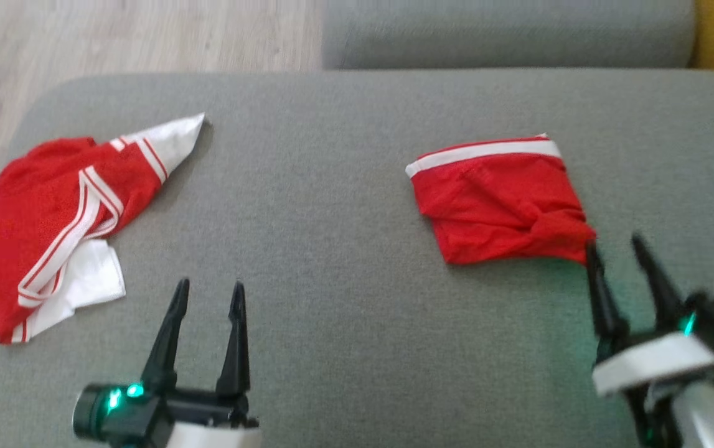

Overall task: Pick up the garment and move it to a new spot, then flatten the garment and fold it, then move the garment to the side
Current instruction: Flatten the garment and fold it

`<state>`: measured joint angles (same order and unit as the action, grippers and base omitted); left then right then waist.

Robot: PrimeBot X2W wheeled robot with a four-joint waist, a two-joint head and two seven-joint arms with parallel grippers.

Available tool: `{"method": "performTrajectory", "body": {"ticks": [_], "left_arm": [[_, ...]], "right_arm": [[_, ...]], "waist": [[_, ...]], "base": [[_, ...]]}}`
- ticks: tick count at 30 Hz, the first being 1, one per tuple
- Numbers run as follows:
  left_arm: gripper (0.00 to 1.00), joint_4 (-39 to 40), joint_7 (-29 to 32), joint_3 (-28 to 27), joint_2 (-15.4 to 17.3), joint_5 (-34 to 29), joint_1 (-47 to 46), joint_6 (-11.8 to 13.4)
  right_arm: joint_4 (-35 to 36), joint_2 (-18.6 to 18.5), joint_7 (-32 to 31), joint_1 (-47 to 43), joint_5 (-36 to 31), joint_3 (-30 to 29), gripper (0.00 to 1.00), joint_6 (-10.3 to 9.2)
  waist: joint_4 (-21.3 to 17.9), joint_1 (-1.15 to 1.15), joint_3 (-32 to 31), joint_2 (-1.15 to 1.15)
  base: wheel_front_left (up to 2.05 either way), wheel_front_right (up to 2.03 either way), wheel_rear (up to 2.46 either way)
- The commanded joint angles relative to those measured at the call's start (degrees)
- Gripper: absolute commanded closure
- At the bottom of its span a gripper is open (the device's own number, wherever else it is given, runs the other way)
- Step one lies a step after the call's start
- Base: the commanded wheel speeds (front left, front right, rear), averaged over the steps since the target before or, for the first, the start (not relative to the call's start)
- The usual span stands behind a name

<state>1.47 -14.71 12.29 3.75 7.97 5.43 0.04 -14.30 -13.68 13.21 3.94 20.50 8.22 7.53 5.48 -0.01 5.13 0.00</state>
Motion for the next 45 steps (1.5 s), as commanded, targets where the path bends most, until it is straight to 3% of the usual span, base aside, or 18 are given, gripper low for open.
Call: {"method": "performTrajectory", "body": {"ticks": [1, 4, 5, 6, 10, 15, 19, 23, 27, 40, 45], "left_arm": [[0.00, 2.4, -0.3, -2.3, -0.5, -0.5, -0.5, 0.4], [0.00, 2.9, -0.3, -2.4, -0.6, -0.9, 0.9, 0.4], [0.00, 2.9, -0.3, -2.3, -0.6, -1.0, 1.1, 0.3], [0.00, 2.9, -0.3, -2.2, -0.7, -1.1, 1.2, 0.3], [0.00, 3.2, -0.3, -1.1, -0.8, -1.4, 0.6, 0.2], [0.00, 3.1, -0.3, 1.0, -0.8, -1.5, -0.8, -0.4], [0.00, 2.7, -0.3, 3.2, -0.9, -0.8, -2.4, -0.6], [0.00, 2.5, -0.3, 4.8, -0.9, 0.0, -3.7, -0.1], [0.00, 2.5, -0.3, 5.4, -0.9, 0.5, -4.5, 0.6], [0.00, 2.5, -0.3, 5.8, -0.9, 0.0, -5.3, 0.9], [0.00, 2.0, -0.3, 5.9, -0.9, 0.2, -5.2, 0.8]], "right_arm": [[1.0, -0.1, 1.0, 0.2, -0.6, 0.8, 0.00, -0.04], [-0.7, 0.5, 1.4, -1.2, -0.3, 0.9, 0.00, -0.04], [-1.2, 0.3, 1.5, -1.1, 0.3, 1.6, 0.66, -0.04], [-1.6, -0.2, 1.5, -0.6, 0.7, 2.3, 1.00, -0.04], [-4.1, -3.6, -2.2, 5.2, 4.6, 6.3, 1.00, -0.04], [-8.8, -9.5, -14.7, 15.5, 15.1, 12.9, 1.00, -0.04], [-11.5, -16.7, -23.1, 21.3, 22.4, 18.9, 1.00, -0.04], [-13.8, -21.9, -28.3, 23.6, 27.5, 22.7, 1.00, -0.04], [-11.7, -25.0, -32.2, 23.3, 34.5, 25.3, 1.00, -0.04], [7.6, -33.1, -38.5, 13.4, 49.1, 27.9, 1.00, -0.04], [11.3, -33.9, -27.6, 11.8, 44.9, 22.2, 1.00, -0.04]], "waist": [[-0.5, 0.01, -1.4, 0.00], [-0.2, 0.01, -2.0, 0.00], [0.1, 0.01, -2.1, 0.00], [0.4, 0.01, -2.0, 0.00], [2.5, 0.01, -1.2, 0.00], [6.1, 0.01, 0.7, 0.00], [9.2, 0.01, 2.8, 0.00], [11.2, 0.01, 4.7, 0.00], [11.6, 0.01, 6.2, 0.00], [9.2, 0.01, 6.7, 0.00], [9.8, 0.01, 5.6, 0.00]], "base": [[0.00, 0.00, 0.00], [0.00, 0.00, 0.00], [0.00, 0.00, 0.00], [0.00, 0.00, 0.00], [0.00, 0.00, 0.00], [0.00, 0.00, 0.00], [0.00, 0.00, 0.00], [0.00, 0.00, 0.00], [0.00, 0.00, 0.00], [0.00, 0.00, 0.00], [0.00, 0.00, 0.00]]}}
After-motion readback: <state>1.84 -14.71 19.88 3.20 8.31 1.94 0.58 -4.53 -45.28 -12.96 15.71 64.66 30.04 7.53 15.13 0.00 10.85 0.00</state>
